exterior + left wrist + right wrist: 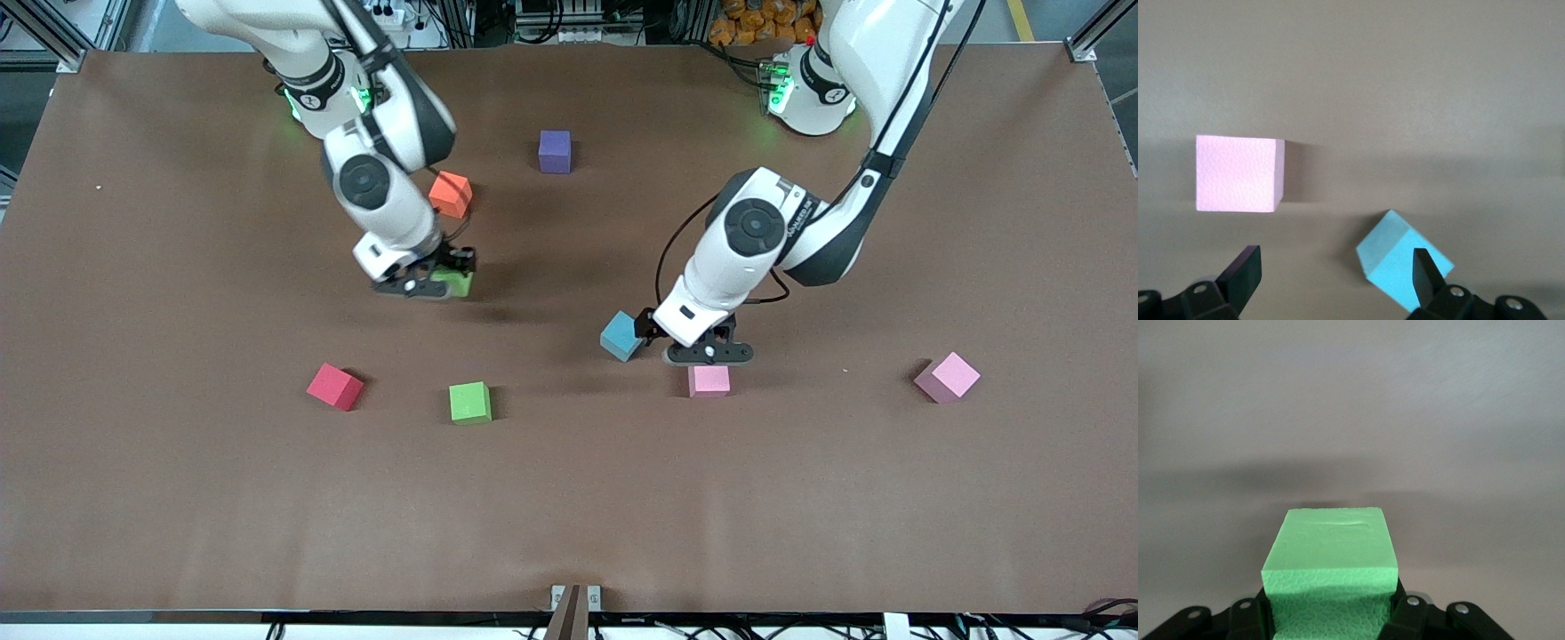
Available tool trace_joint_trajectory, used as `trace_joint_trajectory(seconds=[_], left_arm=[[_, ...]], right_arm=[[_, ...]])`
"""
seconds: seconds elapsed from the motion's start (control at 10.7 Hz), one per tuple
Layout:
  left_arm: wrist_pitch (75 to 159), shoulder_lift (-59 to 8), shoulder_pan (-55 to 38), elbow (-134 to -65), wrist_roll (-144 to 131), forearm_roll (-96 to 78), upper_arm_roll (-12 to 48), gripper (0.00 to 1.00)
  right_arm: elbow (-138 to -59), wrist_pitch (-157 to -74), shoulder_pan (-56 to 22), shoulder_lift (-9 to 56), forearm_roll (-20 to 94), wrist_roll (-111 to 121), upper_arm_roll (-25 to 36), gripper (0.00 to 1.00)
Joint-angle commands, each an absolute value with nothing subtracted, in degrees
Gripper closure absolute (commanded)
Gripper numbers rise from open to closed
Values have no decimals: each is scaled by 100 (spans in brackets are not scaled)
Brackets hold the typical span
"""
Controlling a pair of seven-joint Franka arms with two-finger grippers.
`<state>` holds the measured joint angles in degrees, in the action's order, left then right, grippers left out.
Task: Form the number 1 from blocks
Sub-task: 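Place the green cube below purple while the left gripper reaches the cyan cube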
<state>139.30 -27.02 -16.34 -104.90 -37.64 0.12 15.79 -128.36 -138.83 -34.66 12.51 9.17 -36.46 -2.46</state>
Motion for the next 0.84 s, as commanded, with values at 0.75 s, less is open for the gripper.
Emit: trace_joint_trajectory(seconds=[0.75], left_arm=[[13500, -3674, -2733, -9545, -6864, -536, 870, 0]], right_arm=[[-12208, -14045, -5976, 2338, 290, -6846, -202, 100]])
